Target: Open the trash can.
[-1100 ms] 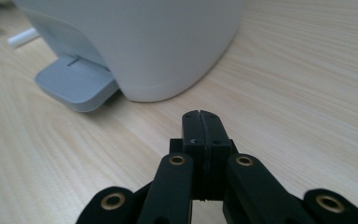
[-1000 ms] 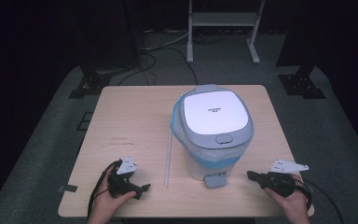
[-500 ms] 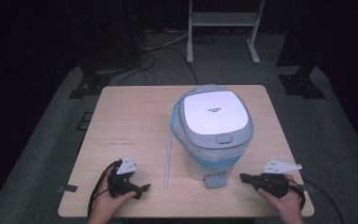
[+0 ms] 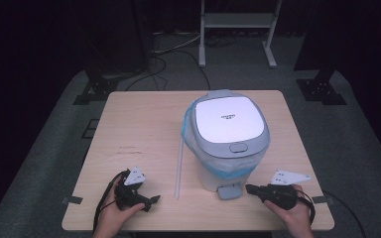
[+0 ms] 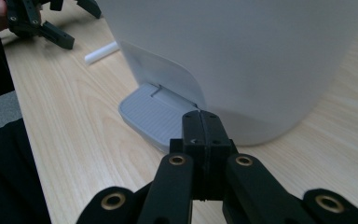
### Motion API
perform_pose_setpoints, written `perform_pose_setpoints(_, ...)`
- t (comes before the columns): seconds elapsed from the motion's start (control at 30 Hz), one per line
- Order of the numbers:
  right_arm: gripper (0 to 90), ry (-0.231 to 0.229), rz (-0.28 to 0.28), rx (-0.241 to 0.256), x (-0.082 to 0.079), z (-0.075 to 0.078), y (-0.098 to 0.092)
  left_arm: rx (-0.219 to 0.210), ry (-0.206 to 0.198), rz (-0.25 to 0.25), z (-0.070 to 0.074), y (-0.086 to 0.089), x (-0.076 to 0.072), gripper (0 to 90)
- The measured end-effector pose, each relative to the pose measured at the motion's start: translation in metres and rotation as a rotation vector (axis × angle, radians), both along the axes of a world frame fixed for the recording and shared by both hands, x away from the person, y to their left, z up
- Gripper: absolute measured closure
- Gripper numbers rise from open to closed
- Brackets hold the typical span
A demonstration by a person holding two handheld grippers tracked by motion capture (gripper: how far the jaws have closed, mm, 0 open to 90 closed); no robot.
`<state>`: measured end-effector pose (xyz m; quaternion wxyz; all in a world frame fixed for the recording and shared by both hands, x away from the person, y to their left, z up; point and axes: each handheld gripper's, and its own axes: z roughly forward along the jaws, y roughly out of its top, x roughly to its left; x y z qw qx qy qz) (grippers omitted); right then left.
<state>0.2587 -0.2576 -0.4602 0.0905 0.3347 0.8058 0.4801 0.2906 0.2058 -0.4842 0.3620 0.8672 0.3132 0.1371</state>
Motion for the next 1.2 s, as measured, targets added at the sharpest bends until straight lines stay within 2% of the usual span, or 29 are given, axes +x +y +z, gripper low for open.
perform_pose_setpoints(0.53,89.7,-0.021,0.050,0.015,0.002,-0.003,0.031,0.000,0.000,0.000,0.000,0.000,0.000,0.0)
perform_pose_setpoints(1.03,89.7,-0.044,0.065,-0.022,0.005,-0.010,0.047,-0.001,0.000,0.000,0.000,0.000,0.000,0.0)
perform_pose_setpoints(1.2,89.7,-0.076,0.078,-0.046,0.005,-0.012,0.049,0.000,0.000,0.000,0.000,0.000,0.000,0.0)
